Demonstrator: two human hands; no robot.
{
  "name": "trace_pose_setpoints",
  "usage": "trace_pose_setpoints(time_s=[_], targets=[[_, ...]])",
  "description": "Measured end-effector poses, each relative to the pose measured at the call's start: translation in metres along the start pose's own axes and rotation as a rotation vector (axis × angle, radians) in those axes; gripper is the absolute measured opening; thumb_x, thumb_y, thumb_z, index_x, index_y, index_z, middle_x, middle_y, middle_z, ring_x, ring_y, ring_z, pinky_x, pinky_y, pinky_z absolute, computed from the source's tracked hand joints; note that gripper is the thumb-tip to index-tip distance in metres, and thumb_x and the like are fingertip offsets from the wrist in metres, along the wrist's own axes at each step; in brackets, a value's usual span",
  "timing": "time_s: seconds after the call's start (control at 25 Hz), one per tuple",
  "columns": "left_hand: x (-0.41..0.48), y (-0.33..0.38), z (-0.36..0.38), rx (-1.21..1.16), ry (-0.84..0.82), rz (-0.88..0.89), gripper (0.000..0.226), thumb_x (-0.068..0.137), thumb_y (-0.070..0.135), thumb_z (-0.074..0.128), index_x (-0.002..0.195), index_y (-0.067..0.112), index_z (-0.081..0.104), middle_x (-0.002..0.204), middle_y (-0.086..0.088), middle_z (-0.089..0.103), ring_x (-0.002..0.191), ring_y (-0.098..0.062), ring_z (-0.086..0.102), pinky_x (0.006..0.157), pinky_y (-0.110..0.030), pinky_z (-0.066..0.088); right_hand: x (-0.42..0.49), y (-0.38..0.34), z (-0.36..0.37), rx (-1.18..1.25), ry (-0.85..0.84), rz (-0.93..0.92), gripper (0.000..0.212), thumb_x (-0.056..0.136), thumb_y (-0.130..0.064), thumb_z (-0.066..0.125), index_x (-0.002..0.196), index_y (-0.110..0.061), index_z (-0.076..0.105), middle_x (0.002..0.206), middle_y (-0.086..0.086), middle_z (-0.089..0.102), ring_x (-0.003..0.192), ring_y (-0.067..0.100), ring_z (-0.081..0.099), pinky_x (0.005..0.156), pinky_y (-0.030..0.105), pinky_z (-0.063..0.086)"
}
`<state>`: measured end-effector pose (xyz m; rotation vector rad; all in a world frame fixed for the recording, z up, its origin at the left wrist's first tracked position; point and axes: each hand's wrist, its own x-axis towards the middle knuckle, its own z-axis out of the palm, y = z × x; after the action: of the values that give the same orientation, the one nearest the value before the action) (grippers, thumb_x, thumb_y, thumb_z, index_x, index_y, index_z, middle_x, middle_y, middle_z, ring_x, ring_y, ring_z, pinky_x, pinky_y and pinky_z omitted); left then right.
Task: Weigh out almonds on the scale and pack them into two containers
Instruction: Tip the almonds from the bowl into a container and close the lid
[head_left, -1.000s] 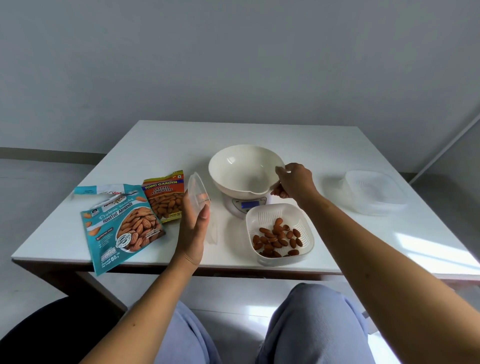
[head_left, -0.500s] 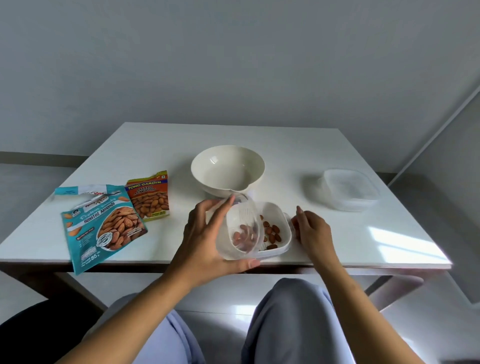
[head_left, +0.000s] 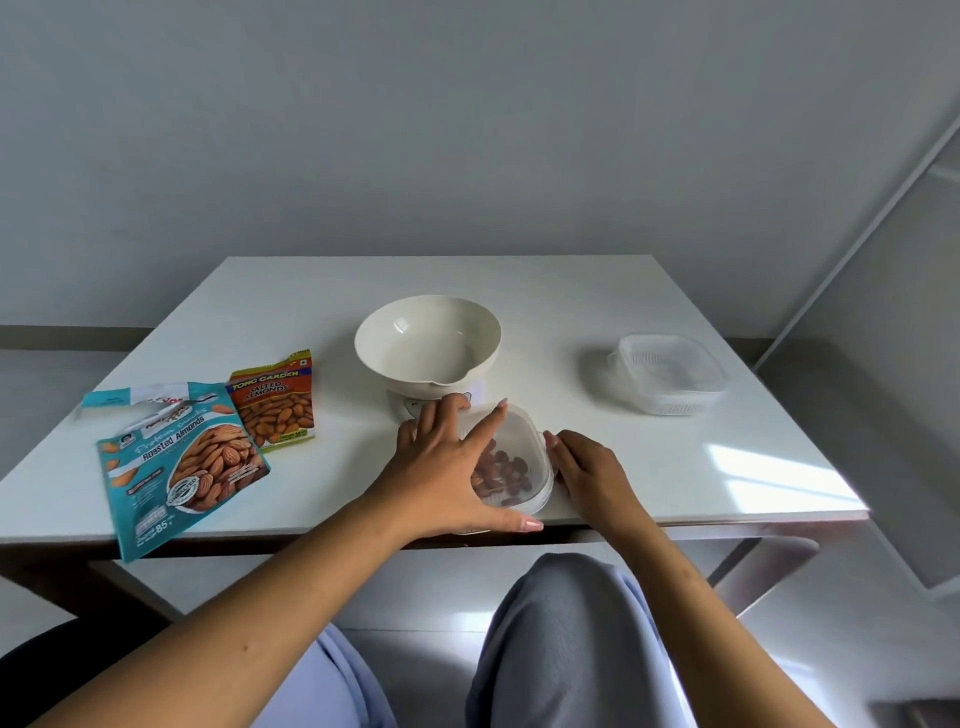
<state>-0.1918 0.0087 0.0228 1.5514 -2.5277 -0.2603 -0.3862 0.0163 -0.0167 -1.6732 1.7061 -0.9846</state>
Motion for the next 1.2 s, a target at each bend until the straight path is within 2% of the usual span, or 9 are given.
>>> trace_pose_setpoints(time_s=[0.16, 0.28, 0.4, 0.64, 0.72, 0.8, 0.96, 1.08, 1.2], targets=[[0.004, 0.004, 0.004, -0.009, -0.027, -0.016, 0.126, 0.045, 0.095, 0.049, 0.150, 0.042, 0.001, 0.150, -0.001, 0.009, 0.146, -0.023, 0.002, 0.119, -0.047, 0.017, 0.000, -0.001, 0.000, 0.022, 0.018, 0.005, 0.041, 0.099, -0.027, 0.042, 0.068, -0.001, 0.048, 0.055, 0.001, 0.047, 0.054, 0.016, 0.037, 0.056, 0.031, 0.030], [0.006, 0.005, 0.006, -0.020, -0.013, -0.021, 0.124, 0.048, 0.094, 0.050, 0.149, 0.043, 0.000, 0.152, 0.000, 0.007, 0.146, -0.024, 0.001, 0.119, -0.048, 0.015, 0.000, 0.000, 0.001, 0.047, 0.038, 0.018, 0.042, 0.099, -0.025, 0.043, 0.072, 0.006, 0.050, 0.062, 0.016, 0.053, 0.057, 0.018, 0.038, 0.057, 0.032, 0.031], [0.005, 0.006, 0.010, -0.040, 0.014, 0.021, 0.119, 0.056, 0.091, 0.046, 0.152, 0.037, 0.002, 0.158, 0.004, -0.006, 0.148, -0.022, -0.006, 0.122, -0.046, 0.008, 0.003, 0.002, 0.000, 0.074, 0.138, 0.048, 0.041, 0.098, -0.022, 0.045, 0.064, 0.002, 0.043, 0.054, 0.009, 0.045, 0.049, 0.011, 0.033, 0.050, 0.022, 0.027], [-0.010, -0.011, 0.036, -0.254, 0.188, 0.062, 0.099, 0.080, 0.071, 0.035, 0.154, 0.019, -0.005, 0.160, 0.011, -0.015, 0.145, 0.002, -0.007, 0.115, -0.011, 0.005, 0.029, 0.013, -0.021, 0.073, 0.292, 0.196, 0.040, 0.098, -0.023, 0.045, 0.066, 0.000, 0.044, 0.056, 0.009, 0.045, 0.053, 0.023, 0.037, 0.047, 0.025, 0.032], [-0.007, -0.013, 0.041, -0.333, 0.146, 0.036, 0.097, 0.080, 0.071, 0.028, 0.154, 0.017, -0.004, 0.161, 0.009, -0.008, 0.145, 0.001, -0.003, 0.118, -0.013, 0.006, 0.040, 0.013, -0.026, 0.077, 0.327, 0.225, 0.039, 0.099, -0.024, 0.043, 0.068, 0.000, 0.045, 0.058, 0.010, 0.048, 0.057, 0.027, 0.042, 0.048, 0.031, 0.033], [0.000, -0.011, 0.045, -0.278, 0.128, 0.075, 0.095, 0.081, 0.070, 0.022, 0.154, 0.014, 0.002, 0.163, 0.002, 0.001, 0.149, -0.007, 0.005, 0.121, -0.021, 0.008, 0.047, 0.011, -0.027, 0.126, 0.376, 0.239, 0.039, 0.100, -0.025, 0.039, 0.071, 0.000, 0.047, 0.057, 0.007, 0.048, 0.052, 0.024, 0.045, 0.039, 0.018, 0.035], [0.018, -0.005, 0.052, -0.222, 0.132, 0.090, 0.091, 0.084, 0.067, 0.022, 0.154, 0.013, 0.002, 0.164, -0.002, 0.003, 0.150, -0.012, 0.007, 0.115, -0.013, 0.001, 0.038, 0.011, -0.019, 0.246, 0.489, 0.199, 0.034, 0.100, -0.032, 0.037, 0.092, -0.007, 0.057, 0.068, 0.009, 0.063, 0.050, 0.009, 0.060, 0.044, 0.008, 0.042], [0.034, -0.002, 0.059, -0.192, 0.137, 0.103, 0.091, 0.084, 0.066, 0.018, 0.154, 0.010, 0.002, 0.164, -0.004, 0.002, 0.151, -0.015, 0.005, 0.123, -0.026, 0.007, 0.030, 0.013, -0.012, 0.283, 0.465, 0.135, 0.035, 0.097, -0.034, 0.046, 0.123, -0.012, 0.054, 0.095, 0.008, 0.067, 0.067, 0.012, 0.068, 0.062, 0.019, 0.052], [0.046, 0.003, 0.060, -0.210, 0.155, 0.075, 0.089, 0.086, 0.063, 0.022, 0.154, 0.010, -0.001, 0.163, -0.003, 0.000, 0.151, -0.014, 0.001, 0.117, -0.017, -0.003, 0.032, 0.013, -0.012, 0.263, 0.438, 0.127, 0.045, 0.095, -0.033, 0.052, 0.134, -0.011, 0.047, 0.102, 0.003, 0.064, 0.067, 0.004, 0.067, 0.071, 0.025, 0.053]])
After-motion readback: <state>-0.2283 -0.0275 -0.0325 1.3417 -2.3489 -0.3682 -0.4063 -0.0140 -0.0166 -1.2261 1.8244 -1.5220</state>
